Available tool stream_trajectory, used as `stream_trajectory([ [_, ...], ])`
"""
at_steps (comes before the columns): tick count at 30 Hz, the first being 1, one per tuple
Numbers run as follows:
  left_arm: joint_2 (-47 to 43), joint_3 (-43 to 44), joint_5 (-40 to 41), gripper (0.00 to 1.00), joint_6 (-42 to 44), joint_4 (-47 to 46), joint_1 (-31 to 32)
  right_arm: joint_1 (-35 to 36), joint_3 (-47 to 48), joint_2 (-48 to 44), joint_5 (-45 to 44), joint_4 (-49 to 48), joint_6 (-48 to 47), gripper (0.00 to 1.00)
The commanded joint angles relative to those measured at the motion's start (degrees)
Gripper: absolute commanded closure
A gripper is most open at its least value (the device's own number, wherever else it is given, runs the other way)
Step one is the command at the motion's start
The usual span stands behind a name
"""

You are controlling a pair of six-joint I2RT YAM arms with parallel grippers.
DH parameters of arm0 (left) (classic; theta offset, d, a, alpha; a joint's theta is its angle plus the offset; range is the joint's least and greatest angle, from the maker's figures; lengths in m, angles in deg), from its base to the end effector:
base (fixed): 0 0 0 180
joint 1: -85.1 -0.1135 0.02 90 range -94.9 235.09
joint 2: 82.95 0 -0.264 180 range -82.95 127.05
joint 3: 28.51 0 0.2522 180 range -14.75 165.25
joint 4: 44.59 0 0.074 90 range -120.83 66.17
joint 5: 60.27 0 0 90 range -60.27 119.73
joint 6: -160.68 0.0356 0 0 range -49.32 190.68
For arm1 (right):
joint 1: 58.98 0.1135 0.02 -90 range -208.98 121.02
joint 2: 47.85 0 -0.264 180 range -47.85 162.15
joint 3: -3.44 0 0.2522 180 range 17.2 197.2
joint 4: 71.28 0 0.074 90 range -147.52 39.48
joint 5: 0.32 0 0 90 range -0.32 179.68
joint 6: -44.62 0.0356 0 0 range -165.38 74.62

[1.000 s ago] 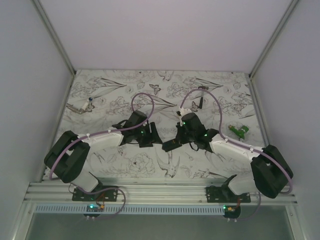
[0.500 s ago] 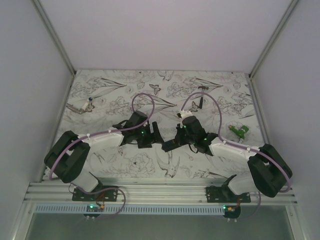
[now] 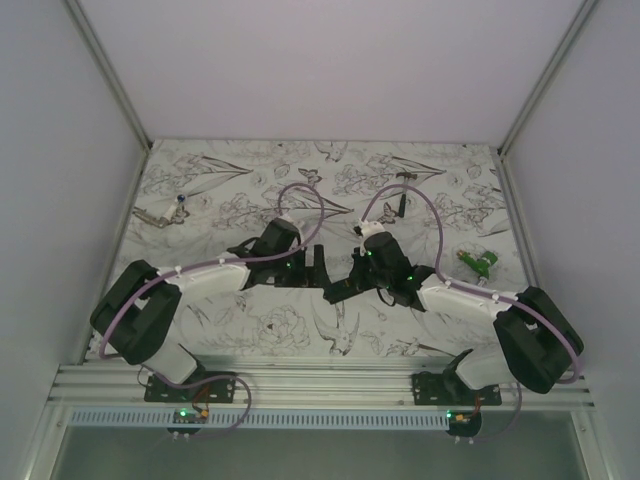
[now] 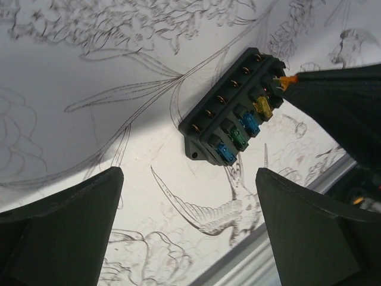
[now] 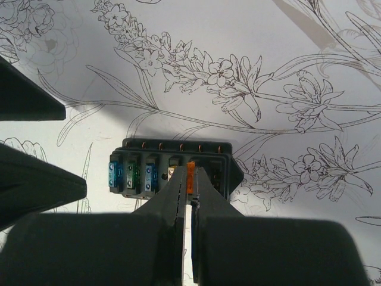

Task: Snap on the fuse box
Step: Install the fuse at the fuse box base.

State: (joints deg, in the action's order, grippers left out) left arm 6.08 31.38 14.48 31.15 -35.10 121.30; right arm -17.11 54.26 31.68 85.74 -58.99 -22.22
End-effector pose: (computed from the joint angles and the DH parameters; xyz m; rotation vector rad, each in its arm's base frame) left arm 0.2531 -0.1968 0.1870 0.0852 2.4159 -0.9671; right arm 0.2071 0.1823 0.1801 -0.3438 2.3122 0.5048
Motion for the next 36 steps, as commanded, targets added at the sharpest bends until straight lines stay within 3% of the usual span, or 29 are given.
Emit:
stream_trajectory([
  [1, -1.10, -1.78, -0.01, 0.01, 14.64, -5.74, 1.58, 0.63, 0.22, -0.21, 0.22, -0.26, 0.50, 1.00],
  [11, 4.62, -9.29, -1.84, 0.05, 28.60, -30.44, 6.38, 0.60, -0.13, -0.50, 1.11, -0.31, 0.78, 1.00],
  [18, 9.41, -10.41, 1.07, 0.10, 33.83, -38.77, 10.11, 0.61, -0.50, -0.07, 0.86, -0.08, 0.99, 1.00],
  [36, 13.11, -12.24, 0.00, 0.38, 35.55, -41.15, 10.80, 0.64, -1.36, 1.68, 0.41, -0.95, 0.72, 1.00],
])
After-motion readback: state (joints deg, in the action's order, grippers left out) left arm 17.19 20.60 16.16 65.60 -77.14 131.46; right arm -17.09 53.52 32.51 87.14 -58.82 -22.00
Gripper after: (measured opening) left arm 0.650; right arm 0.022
